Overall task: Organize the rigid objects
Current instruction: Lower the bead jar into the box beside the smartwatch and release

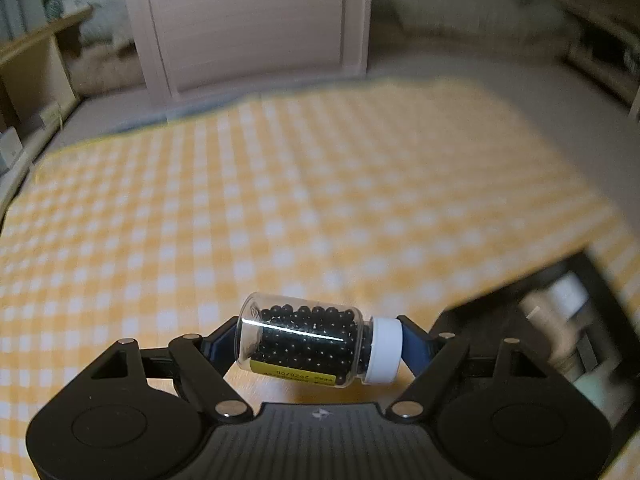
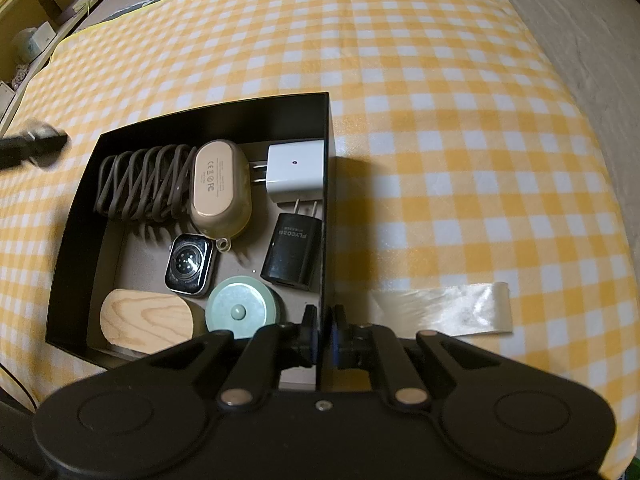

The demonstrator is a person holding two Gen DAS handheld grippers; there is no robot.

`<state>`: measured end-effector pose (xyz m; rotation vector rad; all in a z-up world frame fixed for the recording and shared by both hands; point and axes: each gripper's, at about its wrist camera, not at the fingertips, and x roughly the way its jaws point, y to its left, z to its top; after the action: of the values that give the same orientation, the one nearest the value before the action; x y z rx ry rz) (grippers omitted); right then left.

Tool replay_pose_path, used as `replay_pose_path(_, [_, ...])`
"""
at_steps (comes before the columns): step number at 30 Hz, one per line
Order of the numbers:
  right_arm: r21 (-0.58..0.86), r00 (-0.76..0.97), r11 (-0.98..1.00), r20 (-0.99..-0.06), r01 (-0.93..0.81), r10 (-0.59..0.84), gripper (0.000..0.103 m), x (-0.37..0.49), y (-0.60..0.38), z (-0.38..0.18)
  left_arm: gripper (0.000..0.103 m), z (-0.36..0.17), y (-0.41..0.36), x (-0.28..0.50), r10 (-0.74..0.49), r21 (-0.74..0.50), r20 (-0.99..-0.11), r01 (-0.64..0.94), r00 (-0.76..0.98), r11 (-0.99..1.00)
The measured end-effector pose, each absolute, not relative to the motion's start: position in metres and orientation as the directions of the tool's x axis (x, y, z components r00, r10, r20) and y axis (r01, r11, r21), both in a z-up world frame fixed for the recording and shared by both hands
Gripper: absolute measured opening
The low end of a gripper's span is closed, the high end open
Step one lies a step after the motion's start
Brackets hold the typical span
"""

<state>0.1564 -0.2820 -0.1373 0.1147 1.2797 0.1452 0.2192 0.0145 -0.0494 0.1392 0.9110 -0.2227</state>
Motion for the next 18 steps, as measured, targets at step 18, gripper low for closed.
replay_pose_path(18, [0.167, 0.284, 0.985, -0.943, -0.050, 0.174, 0.007, 0.156, -0.283, -0.136, 0.080, -0.044, -0.066, 0.152, -0.352, -0.281, -0.839, 0.222, 0.416, 0.934])
